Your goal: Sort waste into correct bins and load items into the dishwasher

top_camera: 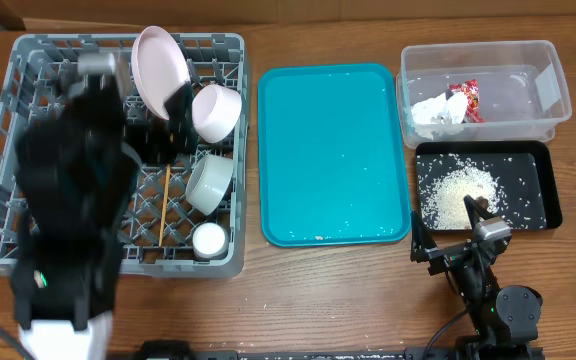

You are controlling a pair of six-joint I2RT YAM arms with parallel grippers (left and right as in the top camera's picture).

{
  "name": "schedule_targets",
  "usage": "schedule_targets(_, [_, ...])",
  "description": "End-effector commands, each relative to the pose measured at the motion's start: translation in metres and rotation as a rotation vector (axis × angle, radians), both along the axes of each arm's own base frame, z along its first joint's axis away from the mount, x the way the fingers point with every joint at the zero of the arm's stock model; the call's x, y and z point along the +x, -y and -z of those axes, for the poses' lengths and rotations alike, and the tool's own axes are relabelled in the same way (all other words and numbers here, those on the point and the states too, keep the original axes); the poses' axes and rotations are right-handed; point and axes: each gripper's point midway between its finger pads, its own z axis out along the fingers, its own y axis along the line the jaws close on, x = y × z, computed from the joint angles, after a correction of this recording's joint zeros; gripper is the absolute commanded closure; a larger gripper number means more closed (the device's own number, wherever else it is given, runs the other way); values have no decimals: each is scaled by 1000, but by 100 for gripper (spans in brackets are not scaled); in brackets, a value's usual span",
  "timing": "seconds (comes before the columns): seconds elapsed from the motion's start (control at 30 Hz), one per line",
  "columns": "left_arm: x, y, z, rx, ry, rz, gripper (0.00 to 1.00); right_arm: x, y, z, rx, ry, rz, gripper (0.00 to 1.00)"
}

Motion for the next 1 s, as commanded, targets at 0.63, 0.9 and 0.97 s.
schedule_targets(0.63, [-88,-19,133,156,498,-69,0,1,3,2,3,2,16,0])
schedule_targets(0.9, [-85,-23,156,157,528,-96,0,1,3,2,3,2,16,0])
schedule_targets(0.97, [-83,-24,167,159,486,-96,0,1,3,2,3,2,16,0])
